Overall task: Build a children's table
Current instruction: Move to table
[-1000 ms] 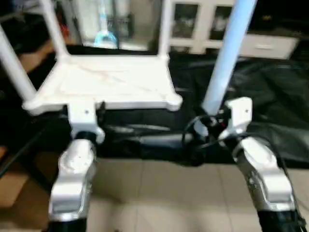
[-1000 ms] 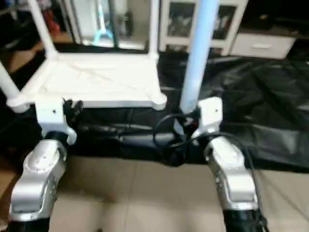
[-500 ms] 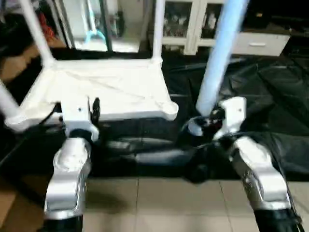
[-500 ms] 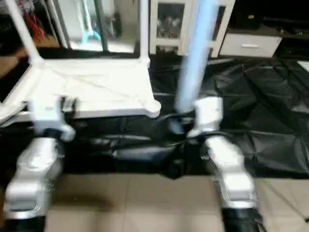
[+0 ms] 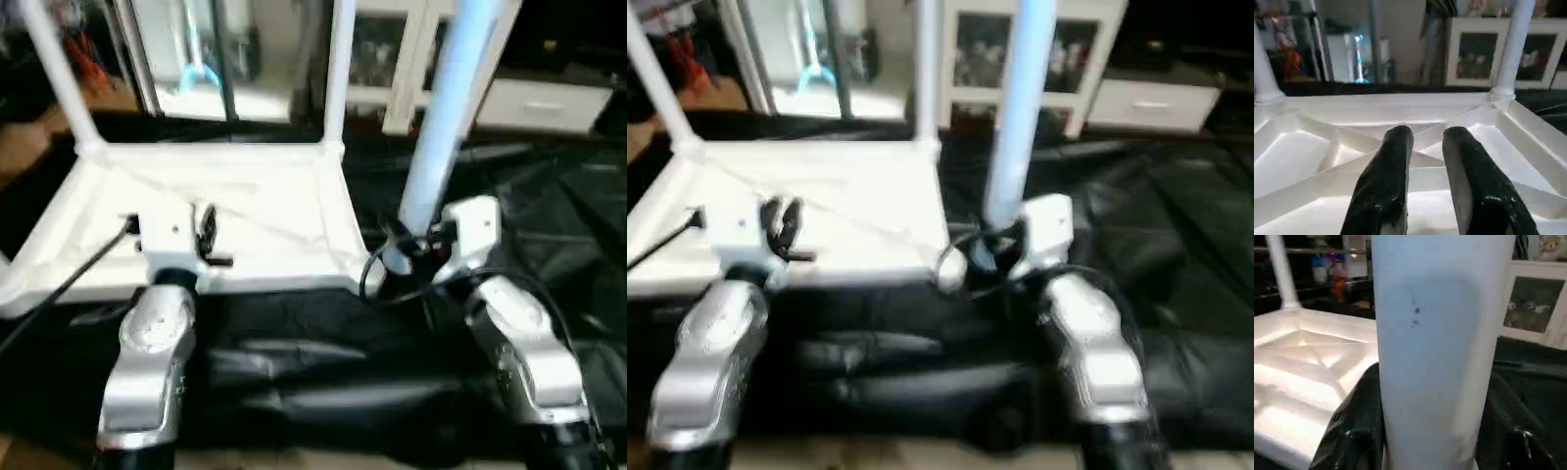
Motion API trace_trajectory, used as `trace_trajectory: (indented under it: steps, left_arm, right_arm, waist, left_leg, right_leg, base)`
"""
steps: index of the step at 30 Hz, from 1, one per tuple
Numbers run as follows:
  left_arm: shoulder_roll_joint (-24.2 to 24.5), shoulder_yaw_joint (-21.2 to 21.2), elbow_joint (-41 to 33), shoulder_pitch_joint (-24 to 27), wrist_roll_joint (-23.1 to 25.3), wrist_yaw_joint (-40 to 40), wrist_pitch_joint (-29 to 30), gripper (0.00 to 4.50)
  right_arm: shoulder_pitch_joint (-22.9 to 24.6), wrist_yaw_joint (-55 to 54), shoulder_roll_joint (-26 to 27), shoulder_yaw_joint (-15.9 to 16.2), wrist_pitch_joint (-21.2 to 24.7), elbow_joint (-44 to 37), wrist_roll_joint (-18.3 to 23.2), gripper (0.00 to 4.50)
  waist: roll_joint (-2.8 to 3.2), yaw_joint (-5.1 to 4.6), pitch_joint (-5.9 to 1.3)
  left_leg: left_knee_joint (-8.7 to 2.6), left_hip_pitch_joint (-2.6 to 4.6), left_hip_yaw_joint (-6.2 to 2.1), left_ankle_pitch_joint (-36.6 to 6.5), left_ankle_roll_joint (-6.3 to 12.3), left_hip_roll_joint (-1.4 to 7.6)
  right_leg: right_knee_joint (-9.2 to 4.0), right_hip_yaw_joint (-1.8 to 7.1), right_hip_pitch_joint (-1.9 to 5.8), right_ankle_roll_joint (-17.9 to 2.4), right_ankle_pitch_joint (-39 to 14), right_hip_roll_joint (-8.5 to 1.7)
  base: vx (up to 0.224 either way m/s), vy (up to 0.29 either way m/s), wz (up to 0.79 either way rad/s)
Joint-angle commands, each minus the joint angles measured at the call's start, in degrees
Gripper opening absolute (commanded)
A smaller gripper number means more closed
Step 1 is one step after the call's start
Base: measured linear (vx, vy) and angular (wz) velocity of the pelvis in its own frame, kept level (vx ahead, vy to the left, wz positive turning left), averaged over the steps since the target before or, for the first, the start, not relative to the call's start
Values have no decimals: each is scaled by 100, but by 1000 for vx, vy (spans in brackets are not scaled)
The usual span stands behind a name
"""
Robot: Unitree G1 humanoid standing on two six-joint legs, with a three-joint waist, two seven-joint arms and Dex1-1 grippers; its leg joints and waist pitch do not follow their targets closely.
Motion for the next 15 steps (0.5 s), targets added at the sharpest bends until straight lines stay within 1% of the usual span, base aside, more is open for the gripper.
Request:
trace_trajectory:
  steps: [1, 2, 3, 4, 5, 6, 7, 8, 9, 10, 11, 12, 13, 14, 15]
  left_arm:
    - [-68, -255, -162, 58, -350, -446, -27, 131]
    - [-70, -274, -210, 91, -513, -599, -29, 131]
    - [-66, -284, -222, 100, -546, -640, -30, 149]
    - [17, -419, -370, 203, -855, -1079, 23, 159]
    - [17, -419, -370, 203, -855, -1079, 23, 165]
    - [109, -535, -424, 240, -939, -1312, 93, 168]
    - [246, -665, -429, 263, -1002, -1608, 80, 168]
    - [264, -681, -427, 265, -1007, -1642, 77, 179]
    - [337, -746, -421, 271, -1027, -1784, 64, 193]
    - [525, -887, -354, 238, -1024, -2087, 57, 207]
    - [797, -1106, -199, 138, -990, -2566, -6, 208]
    - [797, -1106, -199, 138, -990, -2566, -6, 208]
    - [1058, -1311, 42, -24, -932, -3043, -66, 208]
    - [1058, -1311, 42, -24, -932, -3043, -66, 240]
    - [1087, -1333, 70, -44, -925, -3097, -74, 247]
  right_arm:
    - [14, -16, -103, -188, -54, -103, 22, 190]
    - [19, -18, -101, -199, -60, -112, 15, 190]
    - [19, -21, -100, -202, -67, -110, 11, 190]
    - [24, -64, -84, -243, -156, -97, -22, 190]
    - [24, -64, -84, -243, -156, -97, -22, 190]
    - [19, -82, -83, -271, -214, -63, -36, 190]
    - [27, -91, -60, -310, -265, -43, -16, 190]
    - [28, -91, -56, -315, -271, -41, -12, 190]
    - [32, -92, -43, -335, -293, -32, 3, 190]
    - [39, -102, -23, -369, -287, -37, 60, 190]
    - [20, -95, -25, -401, -288, -24, 106, 190]
    - [20, -95, -25, -401, -288, -24, 106, 190]
    - [-10, -91, -34, -440, -278, 1, 153, 190]
    - [-10, -91, -34, -440, -278, 1, 153, 190]
    - [-14, -90, -35, -444, -277, 5, 158, 190]
  waist:
    - [73, 57, -527]
    - [-4, 34, -545]
    - [-126, 0, -565]
    - [-382, 60, -453]
    - [-438, 182, -498]
    - [-336, 269, -475]
    - [-287, 246, -446]
    - [-186, 229, -393]
    - [-149, 202, -376]
    - [-107, 164, -334]
    - [-96, 128, -270]
    - [-91, 147, -247]
    - [-152, 151, -194]
    - [-149, 150, -165]
    - [-159, 129, -154]
  left_leg:
    - [-181, 776, -556, 7549, 700, 731]
    - [-161, 839, -527, 8146, 522, 614]
    - [-122, 925, -576, 7824, 456, 496]
    - [-77, 317, -295, 5446, 482, 108]
    - [-206, -72, -129, 2619, 645, 5]
    - [-349, -69, -103, 1263, 509, 159]
    - [-431, -51, -107, 978, 428, 226]
    - [-544, 60, -135, 636, 368, 394]
    - [-567, 131, -148, 547, 386, 469]
    - [-606, 198, -135, 307, 464, 544]
    - [-696, 192, -121, -284, 479, 579]
    - [-732, 209, -100, -671, 430, 582]
    - [-766, 269, -6, -1482, 208, 568]
    - [-775, 340, 64, -2099, -137, 561]
    - [-783, 345, 91, -2272, -285, 572]
  right_leg:
    - [-391, 296, -525, 729, 2111, -342]
    - [-548, 383, -576, 728, 2468, -391]
    - [-723, 520, -663, 595, 2719, -510]
    - [-773, 696, -329, 31, 3807, -774]
    - [-739, 781, 123, -144, 4924, -946]
    - [-789, 695, 139, -370, 4915, -962]
    - [-785, 623, 129, -554, 4580, -872]
    - [-816, 487, 33, -964, 3435, -714]
    - [-831, 441, -11, -1169, 2882, -663]
    - [-869, 393, -71, -1433, 1981, -622]
    - [-936, 388, -69, -1470, 1150, -619]
    - [-985, 394, -79, -1415, 726, -619]
    - [-1088, 437, -169, -1288, -117, -619]
    - [-1144, 473, -240, -1144, -902, -648]
    - [-1169, 486, -249, -1067, -1150, -657]
  base:
    - [153, 76, 4]
    - [3, 58, -7]
    - [0, 0, 0]
    - [0, 0, 0]
    - [0, 0, 0]
    - [0, 0, 0]
    - [0, 0, 0]
    - [0, 0, 0]
    - [0, 0, 0]
    - [0, 0, 0]
    - [-69, 8, 4]
    - [-108, 3, 12]
    - [-79, 4, 8]
    - [-79, -8, 15]
    - [-90, 3, 11]
